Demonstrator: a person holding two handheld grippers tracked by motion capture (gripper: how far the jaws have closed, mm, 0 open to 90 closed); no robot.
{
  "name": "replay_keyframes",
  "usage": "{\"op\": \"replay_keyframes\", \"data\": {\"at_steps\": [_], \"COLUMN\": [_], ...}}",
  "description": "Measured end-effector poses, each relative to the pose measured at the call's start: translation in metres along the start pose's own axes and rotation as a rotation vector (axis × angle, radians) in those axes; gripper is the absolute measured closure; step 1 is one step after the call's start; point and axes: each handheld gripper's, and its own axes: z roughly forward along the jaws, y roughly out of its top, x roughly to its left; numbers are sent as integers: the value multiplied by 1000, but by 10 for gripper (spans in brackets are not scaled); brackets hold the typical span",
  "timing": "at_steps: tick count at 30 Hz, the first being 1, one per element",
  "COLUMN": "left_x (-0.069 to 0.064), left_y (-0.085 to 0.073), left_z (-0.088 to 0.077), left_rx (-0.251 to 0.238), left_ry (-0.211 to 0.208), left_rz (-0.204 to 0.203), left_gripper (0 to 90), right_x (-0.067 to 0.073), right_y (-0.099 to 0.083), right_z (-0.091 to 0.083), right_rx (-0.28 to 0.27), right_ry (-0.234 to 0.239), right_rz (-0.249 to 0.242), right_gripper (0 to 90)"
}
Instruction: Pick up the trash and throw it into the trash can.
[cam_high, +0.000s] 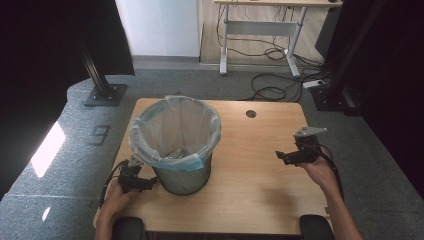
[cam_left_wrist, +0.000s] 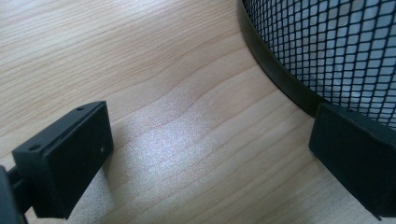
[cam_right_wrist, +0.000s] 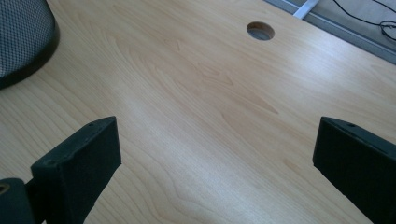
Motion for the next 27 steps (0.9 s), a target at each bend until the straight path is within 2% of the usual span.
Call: {"op": "replay_keyframes", "data": {"at_steps": [17,18,22,23,24,27], "left_x": [0,0,0,0,0,0], "left_y": [0,0,0,0,0,0], "left_z": [0,0,0,0,0,0], "left_rx": [-1,-1,-1,-1,-1,-1], "left_ry": [1,1,1,0,0,1], "left_rz": [0,0,0,0,0,0], "left_gripper": [0,0,0,0,0,0], "right_x": [10,13,16,18,18,22], "right_y": [-51,-59,-73,-84,-84,-100], "right_z": [25,29,35,38,38,43], "right_rx": [41,46,48,47,47,56], "right_ry": [-11,-8,-3,8,8,-6], "right_rz": [10,16,35,55,55,64], "right_gripper": [13,14,19,20,20,21]}}
